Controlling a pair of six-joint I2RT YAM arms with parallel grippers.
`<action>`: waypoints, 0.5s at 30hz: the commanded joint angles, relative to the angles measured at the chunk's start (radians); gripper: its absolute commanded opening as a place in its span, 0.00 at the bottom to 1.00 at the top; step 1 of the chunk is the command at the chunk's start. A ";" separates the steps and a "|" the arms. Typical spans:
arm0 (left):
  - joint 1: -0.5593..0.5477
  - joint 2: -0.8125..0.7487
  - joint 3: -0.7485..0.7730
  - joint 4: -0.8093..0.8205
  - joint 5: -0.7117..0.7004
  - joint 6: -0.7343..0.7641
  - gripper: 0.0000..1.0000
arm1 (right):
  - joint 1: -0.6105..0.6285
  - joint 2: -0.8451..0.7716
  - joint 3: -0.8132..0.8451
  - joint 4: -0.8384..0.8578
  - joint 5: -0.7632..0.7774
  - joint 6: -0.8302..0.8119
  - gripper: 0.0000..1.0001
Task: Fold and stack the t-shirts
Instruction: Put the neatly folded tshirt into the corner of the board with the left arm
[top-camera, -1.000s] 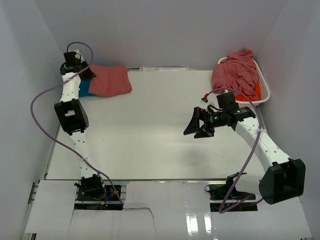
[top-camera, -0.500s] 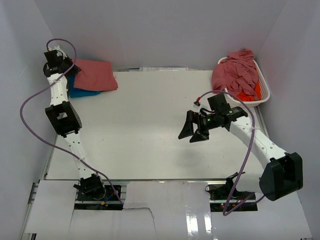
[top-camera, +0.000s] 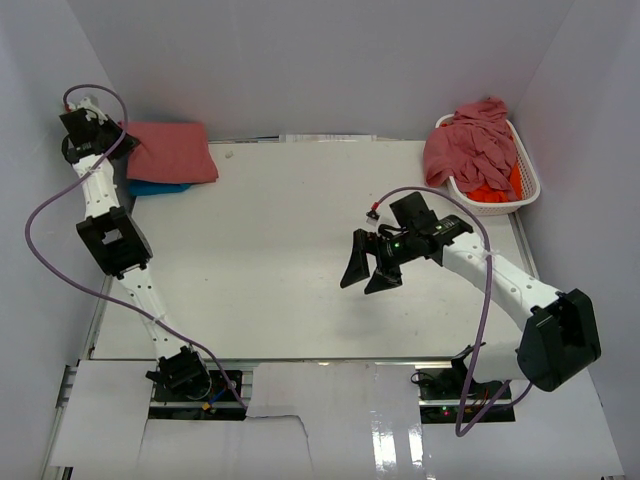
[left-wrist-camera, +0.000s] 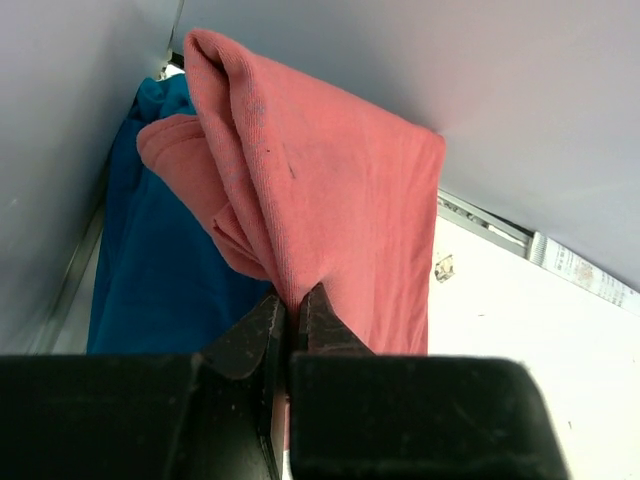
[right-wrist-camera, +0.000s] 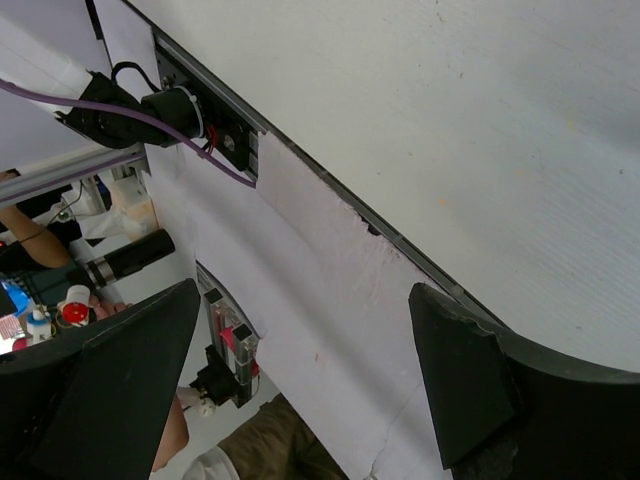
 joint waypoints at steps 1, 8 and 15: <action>0.021 -0.001 0.040 0.038 0.029 -0.027 0.00 | 0.017 0.005 0.054 0.031 0.009 0.026 0.91; 0.025 0.079 0.066 0.052 0.043 -0.038 0.05 | 0.033 0.011 0.059 0.045 0.014 0.046 0.91; 0.028 0.152 0.091 0.113 0.098 -0.061 0.07 | 0.043 0.031 0.085 0.045 0.014 0.052 0.91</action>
